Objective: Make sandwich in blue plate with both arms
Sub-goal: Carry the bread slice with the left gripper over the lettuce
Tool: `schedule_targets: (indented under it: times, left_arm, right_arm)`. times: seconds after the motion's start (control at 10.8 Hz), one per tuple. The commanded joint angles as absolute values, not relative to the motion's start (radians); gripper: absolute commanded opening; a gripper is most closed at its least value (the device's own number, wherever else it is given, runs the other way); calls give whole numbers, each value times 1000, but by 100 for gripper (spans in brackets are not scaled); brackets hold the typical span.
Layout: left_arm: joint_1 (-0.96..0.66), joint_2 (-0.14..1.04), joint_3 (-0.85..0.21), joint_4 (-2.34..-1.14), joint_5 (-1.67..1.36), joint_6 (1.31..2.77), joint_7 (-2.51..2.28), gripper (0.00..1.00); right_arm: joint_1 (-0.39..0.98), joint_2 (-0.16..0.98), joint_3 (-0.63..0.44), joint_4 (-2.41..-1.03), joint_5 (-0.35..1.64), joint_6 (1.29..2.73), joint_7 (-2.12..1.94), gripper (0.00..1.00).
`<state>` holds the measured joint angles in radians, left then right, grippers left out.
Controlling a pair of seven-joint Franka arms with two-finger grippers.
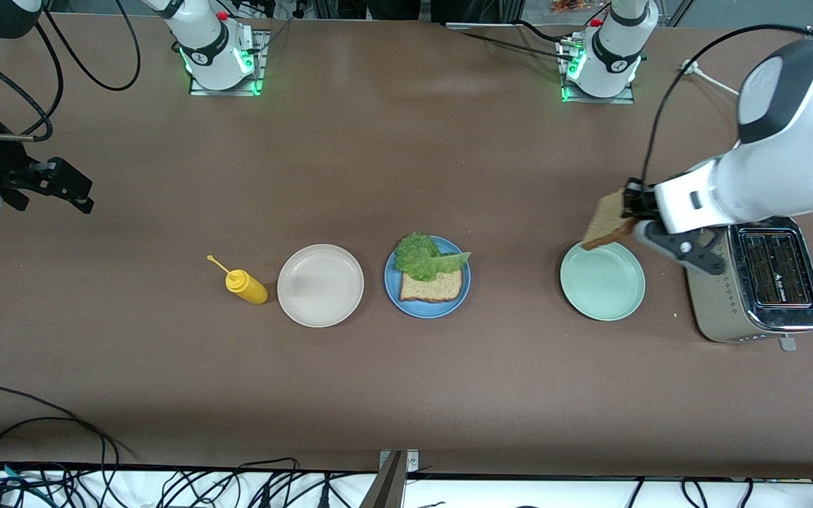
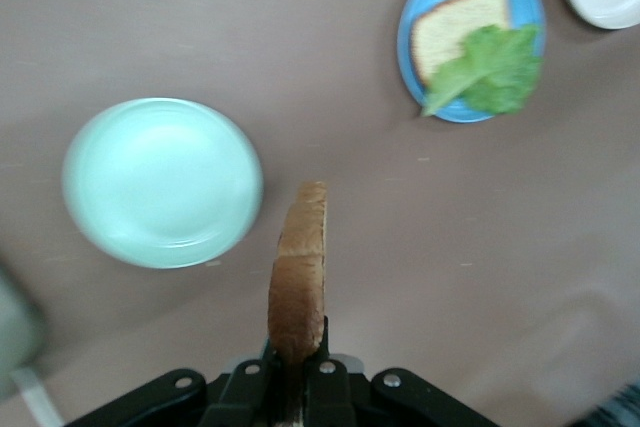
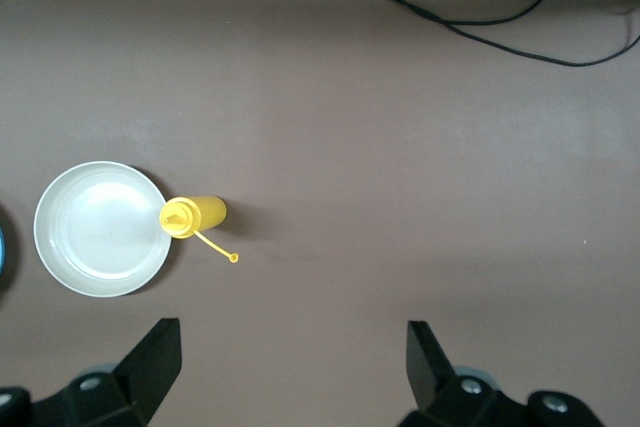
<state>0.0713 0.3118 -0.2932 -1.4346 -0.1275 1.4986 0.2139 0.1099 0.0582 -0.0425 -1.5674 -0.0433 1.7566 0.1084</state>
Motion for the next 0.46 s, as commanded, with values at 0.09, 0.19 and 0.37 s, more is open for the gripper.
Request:
schedule_targets:
  times: [0.09,0.19,0.37]
  left_arm:
    - [9,440,-290,-1397,-343,1557,181,0]
    - [8,475,-290,-1396,-432,1590,186,0]
    - [-23,541,-291,-1396,-564,1684,192,0]
  right_arm:
    - [112,69,-44,-1540,-49,1736,157,100]
    - [109,71,-48,-1540,-49,1736,155,100]
    - [109,71,-48,-1543,-45,1736,161,100]
